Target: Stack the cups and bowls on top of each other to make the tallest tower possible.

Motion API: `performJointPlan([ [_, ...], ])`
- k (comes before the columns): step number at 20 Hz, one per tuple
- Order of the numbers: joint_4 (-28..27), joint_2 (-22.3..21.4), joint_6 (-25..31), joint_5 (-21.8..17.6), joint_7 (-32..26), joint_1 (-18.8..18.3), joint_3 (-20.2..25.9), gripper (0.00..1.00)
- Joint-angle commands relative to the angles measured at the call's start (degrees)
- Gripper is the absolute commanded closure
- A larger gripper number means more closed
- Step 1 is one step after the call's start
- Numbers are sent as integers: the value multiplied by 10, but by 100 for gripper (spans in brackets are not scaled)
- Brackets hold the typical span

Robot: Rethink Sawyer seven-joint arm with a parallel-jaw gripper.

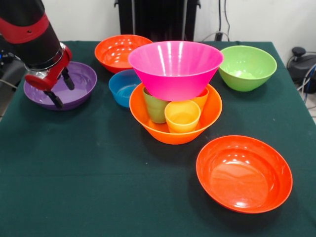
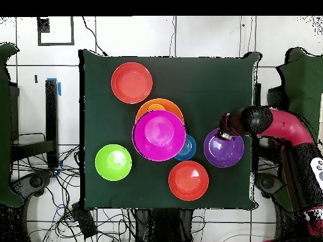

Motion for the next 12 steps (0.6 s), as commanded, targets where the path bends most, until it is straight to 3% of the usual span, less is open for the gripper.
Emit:
performJointPlan([
  [1, 7, 42, 6, -52, -177, 2, -1, 0],
  [12, 9, 52, 2, -60, -189, -1, 0, 0],
])
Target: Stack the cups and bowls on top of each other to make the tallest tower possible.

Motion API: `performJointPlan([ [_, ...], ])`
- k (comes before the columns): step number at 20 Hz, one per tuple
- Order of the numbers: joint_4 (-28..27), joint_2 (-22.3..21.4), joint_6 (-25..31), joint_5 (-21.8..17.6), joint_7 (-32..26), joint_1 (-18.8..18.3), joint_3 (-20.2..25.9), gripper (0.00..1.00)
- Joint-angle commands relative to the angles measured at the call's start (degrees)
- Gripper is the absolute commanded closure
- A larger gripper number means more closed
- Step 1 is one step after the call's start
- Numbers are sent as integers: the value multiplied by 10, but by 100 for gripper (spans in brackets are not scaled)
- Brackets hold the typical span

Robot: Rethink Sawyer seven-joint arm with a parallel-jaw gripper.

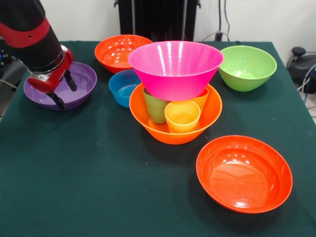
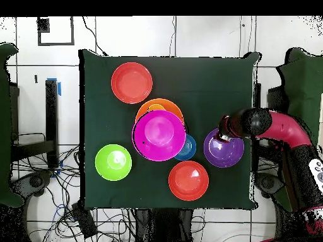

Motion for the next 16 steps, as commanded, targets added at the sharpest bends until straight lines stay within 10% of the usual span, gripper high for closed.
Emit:
performJointPlan([
  [1, 8, 36, 1, -61, -189, 6, 0, 0],
  [16, 5, 41, -5, -64, -193, 3, 5, 0],
])
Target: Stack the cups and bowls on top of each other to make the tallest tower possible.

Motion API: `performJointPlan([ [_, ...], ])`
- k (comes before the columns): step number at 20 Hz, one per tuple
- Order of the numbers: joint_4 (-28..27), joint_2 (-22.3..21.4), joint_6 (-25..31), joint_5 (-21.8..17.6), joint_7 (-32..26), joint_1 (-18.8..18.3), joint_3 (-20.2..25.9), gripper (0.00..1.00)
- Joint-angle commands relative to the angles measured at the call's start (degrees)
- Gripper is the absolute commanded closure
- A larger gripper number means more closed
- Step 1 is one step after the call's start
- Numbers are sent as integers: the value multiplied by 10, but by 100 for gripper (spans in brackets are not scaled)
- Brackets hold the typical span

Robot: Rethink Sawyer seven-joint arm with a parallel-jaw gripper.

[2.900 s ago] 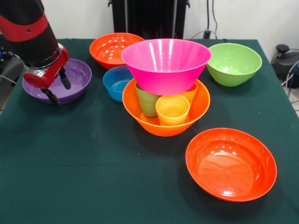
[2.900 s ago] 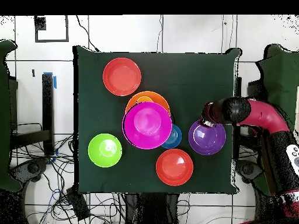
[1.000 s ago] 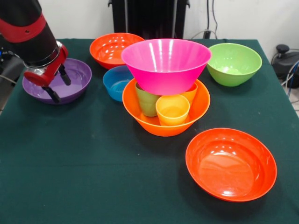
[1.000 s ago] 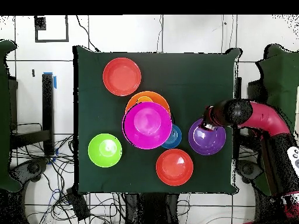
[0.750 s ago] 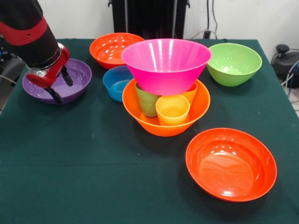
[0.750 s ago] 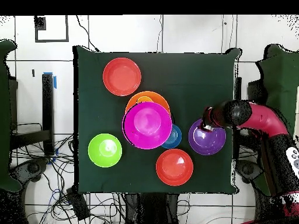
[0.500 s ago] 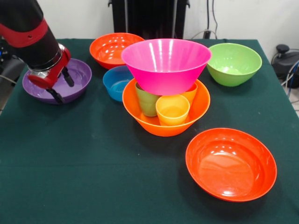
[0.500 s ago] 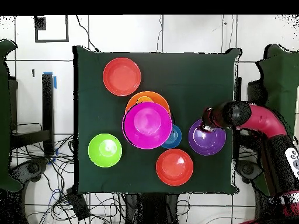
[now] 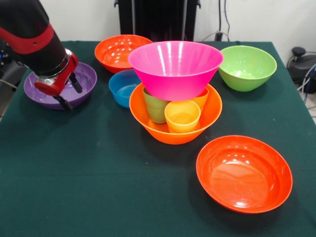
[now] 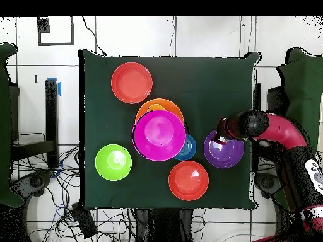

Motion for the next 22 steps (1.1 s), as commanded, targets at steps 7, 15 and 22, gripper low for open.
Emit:
performJointPlan([
  [7, 7, 25, -11, -61, -198, 1, 9, 0],
  [15, 14, 26, -17, -59, -197, -5, 14, 100],
  [22, 8, 24, -12, -61, -191, 1, 12, 100],
])
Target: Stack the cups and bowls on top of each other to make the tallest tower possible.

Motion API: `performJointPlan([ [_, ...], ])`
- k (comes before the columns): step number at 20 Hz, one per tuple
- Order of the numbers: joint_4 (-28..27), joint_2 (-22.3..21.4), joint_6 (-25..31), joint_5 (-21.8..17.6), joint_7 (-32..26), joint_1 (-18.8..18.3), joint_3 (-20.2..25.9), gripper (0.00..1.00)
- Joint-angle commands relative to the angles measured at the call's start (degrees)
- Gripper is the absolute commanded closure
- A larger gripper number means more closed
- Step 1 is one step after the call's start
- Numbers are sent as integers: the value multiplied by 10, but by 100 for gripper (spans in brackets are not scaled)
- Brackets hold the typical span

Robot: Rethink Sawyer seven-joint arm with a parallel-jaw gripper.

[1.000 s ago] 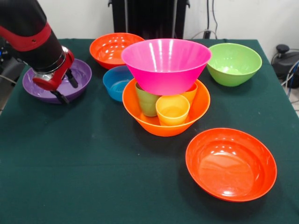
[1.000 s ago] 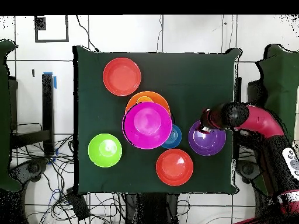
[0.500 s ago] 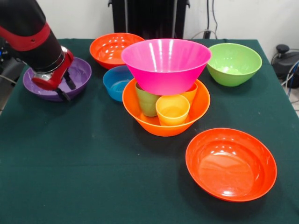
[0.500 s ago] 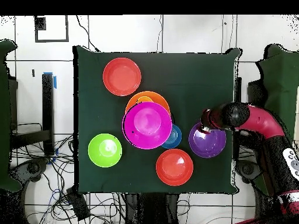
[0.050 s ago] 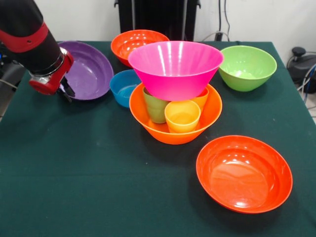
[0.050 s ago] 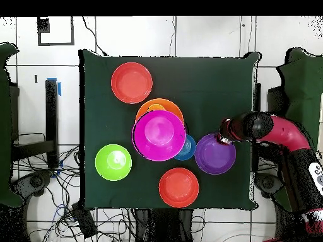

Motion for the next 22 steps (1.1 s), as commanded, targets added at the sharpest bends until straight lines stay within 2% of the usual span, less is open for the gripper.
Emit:
performJointPlan([
  [1, 8, 23, -12, -62, -190, 14, 10, 100],
  [7, 6, 6, -4, -66, -180, 21, 5, 100],
  [15, -37, -12, 85, -66, -191, 59, -12, 100],
  [22, -87, -14, 166, -81, -217, 85, -17, 100],
])
